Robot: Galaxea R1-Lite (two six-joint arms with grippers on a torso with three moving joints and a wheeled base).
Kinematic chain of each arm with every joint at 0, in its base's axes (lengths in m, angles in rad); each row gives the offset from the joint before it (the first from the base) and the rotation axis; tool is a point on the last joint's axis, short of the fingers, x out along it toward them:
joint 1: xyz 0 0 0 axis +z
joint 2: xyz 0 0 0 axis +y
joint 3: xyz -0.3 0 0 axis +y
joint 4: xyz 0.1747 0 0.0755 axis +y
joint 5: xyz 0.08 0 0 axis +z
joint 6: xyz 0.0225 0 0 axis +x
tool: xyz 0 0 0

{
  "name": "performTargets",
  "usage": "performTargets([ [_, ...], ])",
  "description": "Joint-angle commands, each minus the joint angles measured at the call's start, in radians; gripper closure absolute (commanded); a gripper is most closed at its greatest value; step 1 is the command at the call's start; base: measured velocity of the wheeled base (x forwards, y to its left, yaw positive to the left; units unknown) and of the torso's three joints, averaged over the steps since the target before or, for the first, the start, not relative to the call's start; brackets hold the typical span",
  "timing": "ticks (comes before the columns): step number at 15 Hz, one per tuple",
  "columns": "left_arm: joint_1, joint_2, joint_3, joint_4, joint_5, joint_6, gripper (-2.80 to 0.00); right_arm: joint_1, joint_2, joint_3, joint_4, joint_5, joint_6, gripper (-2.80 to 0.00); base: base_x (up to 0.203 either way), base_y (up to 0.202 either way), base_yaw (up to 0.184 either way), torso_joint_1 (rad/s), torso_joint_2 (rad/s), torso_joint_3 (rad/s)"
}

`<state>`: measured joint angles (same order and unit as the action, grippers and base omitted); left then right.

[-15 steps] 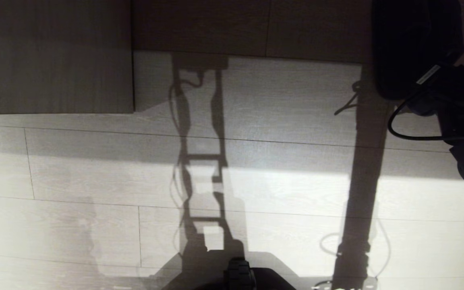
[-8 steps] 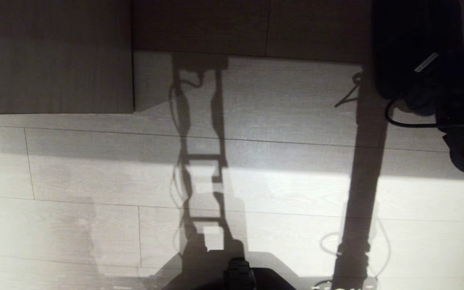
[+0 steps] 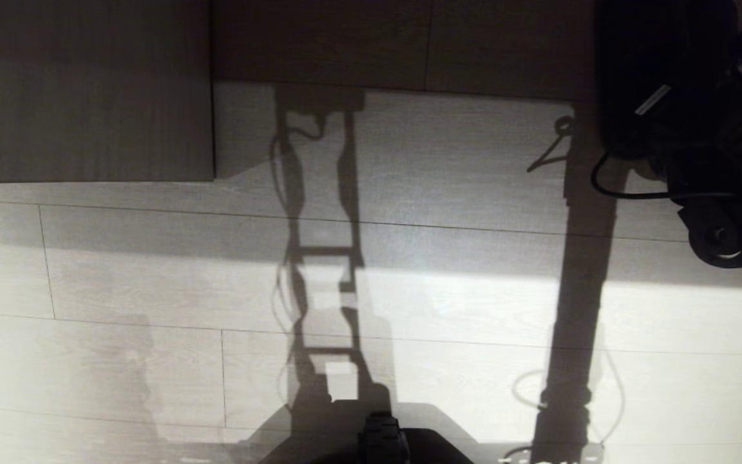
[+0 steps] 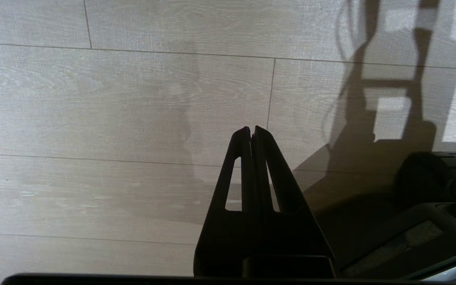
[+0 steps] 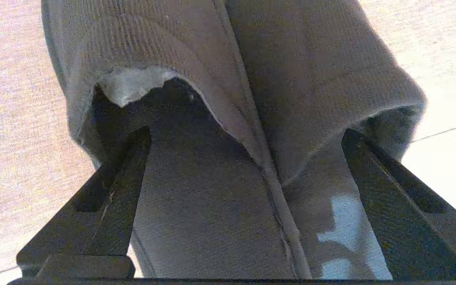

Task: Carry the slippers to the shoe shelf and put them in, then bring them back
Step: Pick up the slippers on the floor

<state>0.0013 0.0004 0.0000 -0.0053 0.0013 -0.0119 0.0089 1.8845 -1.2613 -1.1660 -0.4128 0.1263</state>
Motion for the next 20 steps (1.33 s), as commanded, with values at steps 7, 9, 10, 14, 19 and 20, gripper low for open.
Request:
performTargets([
  [7, 0.000, 0.000, 0.000, -0.001, 0.000, 0.000, 0.00, 0.000, 0.076, -0.107, -0.002, -0.003, -0.012, -2.80, 0.000, 0.000, 0.000, 0.000, 0.00, 0.000],
  [9, 0.000, 0.000, 0.000, -0.001, 0.000, 0.000, 0.00, 0.000, 0.094, -0.144, 0.002, -0.001, -0.017, -2.80, 0.000, 0.000, 0.000, 0.000, 0.00, 0.000],
  [10, 0.000, 0.000, 0.000, -0.001, 0.000, 0.000, 0.00, 0.000, 0.098, -0.156, 0.002, -0.001, -0.017, -2.80, 0.000, 0.000, 0.000, 0.000, 0.00, 0.000],
  [14, 0.000, 0.000, 0.000, -0.001, 0.000, 0.000, 0.00, 0.000, 0.120, -0.231, 0.035, 0.001, -0.017, -2.80, 0.000, 0.000, 0.000, 0.000, 0.00, 0.000],
  [19, 0.000, 0.000, 0.000, -0.001, 0.000, 0.000, 0.00, -0.009, 0.154, -0.314, 0.049, 0.034, -0.031, -2.80, 0.000, 0.000, 0.000, 0.000, 0.00, 0.000],
  [20, 0.000, 0.000, 0.000, -0.001, 0.000, 0.000, 0.00, -0.012, 0.156, -0.316, 0.050, 0.042, -0.032, -2.80, 0.000, 0.000, 0.000, 0.000, 0.00, 0.000],
])
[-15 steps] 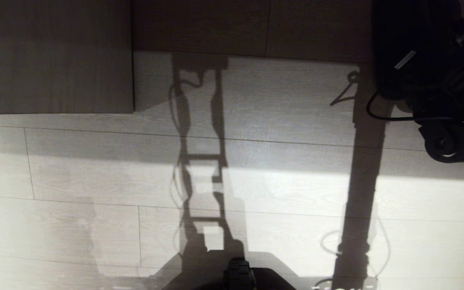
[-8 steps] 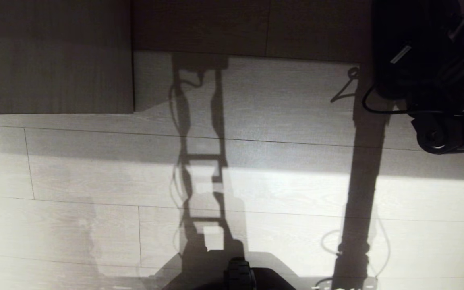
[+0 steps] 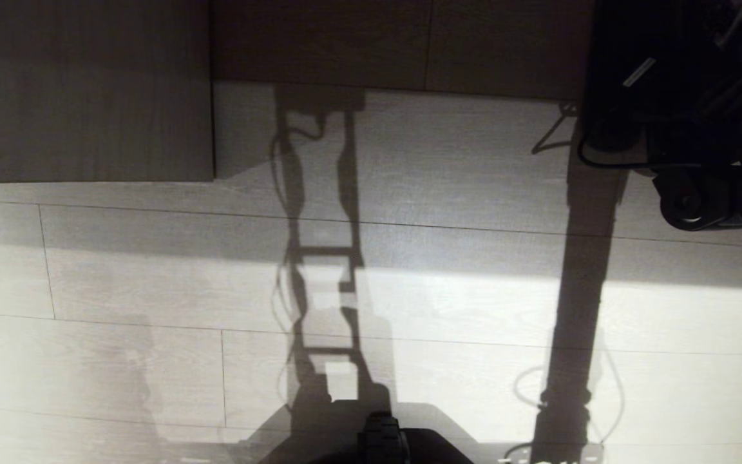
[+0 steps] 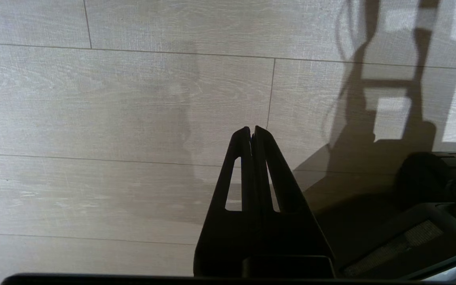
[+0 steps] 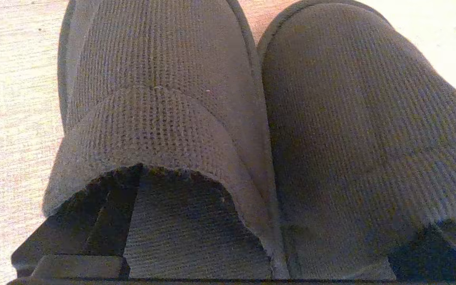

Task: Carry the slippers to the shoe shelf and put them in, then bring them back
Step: Pick up the slippers on the floor

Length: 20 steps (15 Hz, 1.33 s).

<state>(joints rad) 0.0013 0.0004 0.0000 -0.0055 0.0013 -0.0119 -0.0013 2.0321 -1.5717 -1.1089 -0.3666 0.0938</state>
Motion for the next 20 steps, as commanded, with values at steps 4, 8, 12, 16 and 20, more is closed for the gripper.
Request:
performTargets([
  [4, 0.000, 0.000, 0.000, -0.001, 0.000, 0.000, 0.00, -0.017, 0.011, -0.022, -0.008, 0.021, 0.000, -2.80, 0.000, 0.000, 0.000, 0.000, 0.00, 0.000],
  [8, 0.000, 0.000, 0.000, -0.001, 0.000, 0.000, 0.00, -0.032, 0.026, -0.040, -0.011, 0.026, -0.013, -2.80, 0.000, 0.000, 0.000, 0.000, 0.00, 0.000],
  [12, 0.000, 0.000, 0.000, -0.001, 0.000, 0.000, 0.00, -0.032, 0.034, -0.044, -0.012, 0.026, -0.017, -2.80, 0.000, 0.000, 0.000, 0.000, 0.00, 0.000],
  [16, 0.000, 0.000, 0.000, -0.001, 0.000, 0.000, 0.00, -0.032, 0.037, -0.045, -0.012, 0.026, -0.017, -2.80, 0.000, 0.000, 0.000, 0.000, 0.00, 0.000],
  [20, 0.000, 0.000, 0.000, -0.001, 0.000, 0.000, 0.00, -0.032, 0.030, -0.042, -0.015, 0.025, -0.016, 0.00, 0.000, 0.000, 0.000, 0.000, 0.00, 0.000],
])
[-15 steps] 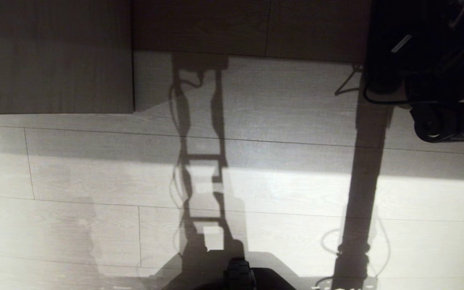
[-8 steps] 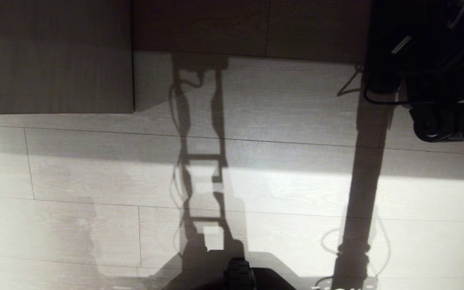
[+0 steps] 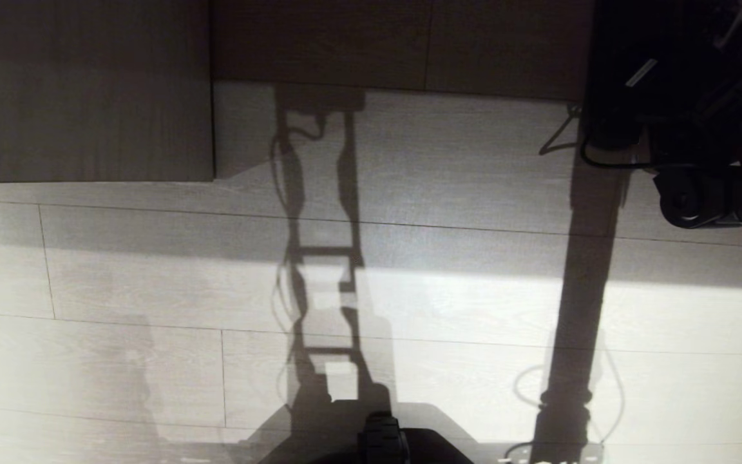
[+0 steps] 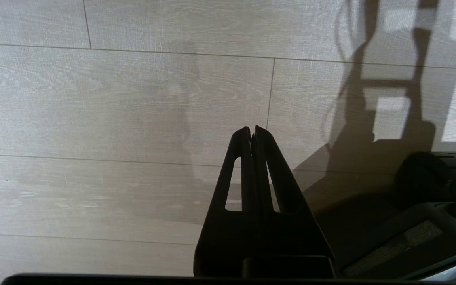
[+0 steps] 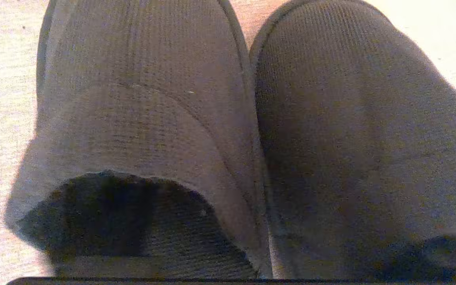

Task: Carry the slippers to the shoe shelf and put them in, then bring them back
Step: Pick up the slippers on the floor

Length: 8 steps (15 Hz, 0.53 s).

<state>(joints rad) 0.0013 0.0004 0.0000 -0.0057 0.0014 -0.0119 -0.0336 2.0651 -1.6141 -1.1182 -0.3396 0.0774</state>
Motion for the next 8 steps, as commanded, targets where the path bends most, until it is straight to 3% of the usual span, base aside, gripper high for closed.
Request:
performTargets([
  [1, 0.000, 0.000, 0.000, 0.000, 0.000, 0.000, 0.00, 0.000, -0.005, 0.002, -0.006, -0.002, 0.001, 0.00, 0.000, 0.000, 0.000, 0.000, 0.00, 0.000],
  [8, 0.000, 0.000, 0.000, 0.000, 0.000, 0.000, 0.00, 0.000, -0.019, 0.009, -0.006, -0.003, 0.001, 0.00, 0.000, 0.000, 0.000, 0.000, 0.00, 0.000],
])
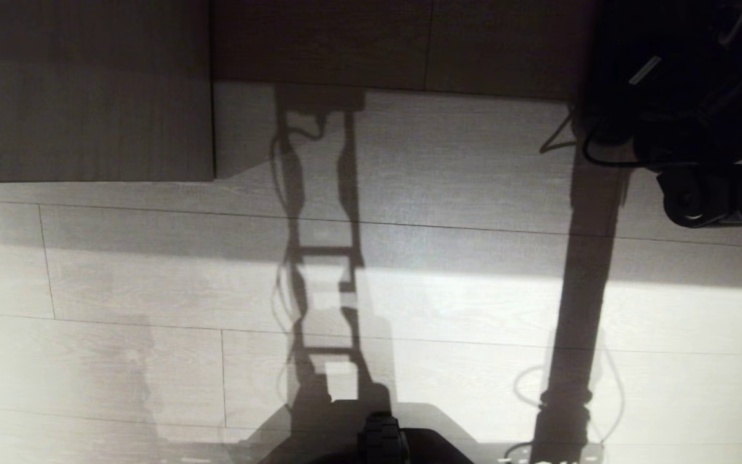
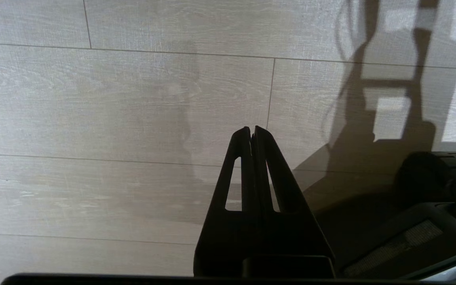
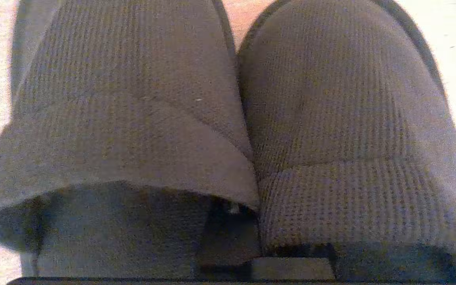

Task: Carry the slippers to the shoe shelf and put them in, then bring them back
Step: Pick up the slippers on the floor

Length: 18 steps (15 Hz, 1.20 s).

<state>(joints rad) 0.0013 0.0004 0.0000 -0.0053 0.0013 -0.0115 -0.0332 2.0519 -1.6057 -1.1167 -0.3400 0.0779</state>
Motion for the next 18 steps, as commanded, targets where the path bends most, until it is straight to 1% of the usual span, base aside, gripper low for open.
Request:
performTargets([
  [1, 0.000, 0.000, 0.000, -0.001, 0.000, -0.001, 0.00, -0.001, -0.010, 0.004, -0.008, -0.002, 0.002, 0.00, 0.000, 0.000, 0.000, 0.000, 0.00, 0.000],
  [5, 0.000, 0.000, 0.000, -0.001, 0.000, -0.001, 0.00, -0.001, -0.033, 0.017, -0.007, -0.003, 0.007, 0.00, 0.000, 0.000, 0.000, 0.000, 0.00, 0.000],
  [8, 0.000, 0.000, 0.000, -0.001, 0.000, -0.001, 0.00, -0.001, -0.078, 0.052, -0.006, -0.004, 0.016, 0.00, 0.000, 0.000, 0.000, 0.000, 0.00, 0.000],
  [9, 0.000, 0.000, 0.000, -0.001, 0.000, -0.001, 0.00, -0.001, -0.107, 0.082, -0.005, -0.004, 0.020, 0.00, 0.000, 0.000, 0.000, 0.000, 0.00, 0.000],
  [11, 0.000, 0.000, 0.000, -0.001, 0.000, -0.001, 0.00, 0.000, -0.234, 0.189, -0.001, -0.006, 0.031, 0.00, 0.000, 0.000, 0.000, 0.000, 0.00, 0.000],
  [13, 0.000, 0.000, 0.000, -0.001, 0.000, -0.001, 0.00, 0.003, -0.305, 0.292, 0.002, -0.002, 0.038, 0.00, 0.000, 0.000, 0.000, 0.000, 0.00, 0.000],
  [15, 0.000, 0.000, 0.000, -0.001, 0.000, -0.001, 0.00, 0.006, -0.401, 0.432, 0.002, 0.030, 0.036, 0.00, 0.000, 0.000, 0.000, 0.000, 0.00, 0.000],
  [16, 0.000, 0.000, 0.000, -0.001, 0.000, -0.001, 0.00, 0.007, -0.463, 0.498, 0.003, 0.065, 0.031, 0.00, 0.000, 0.000, 0.000, 0.000, 0.00, 0.000],
  [18, 0.000, 0.000, 0.000, -0.001, 0.000, -0.001, 0.00, 0.014, -0.584, 0.628, 0.026, 0.097, 0.000, 0.00, 0.000, 0.000, 0.000, 0.000, 0.00, 0.000],
])
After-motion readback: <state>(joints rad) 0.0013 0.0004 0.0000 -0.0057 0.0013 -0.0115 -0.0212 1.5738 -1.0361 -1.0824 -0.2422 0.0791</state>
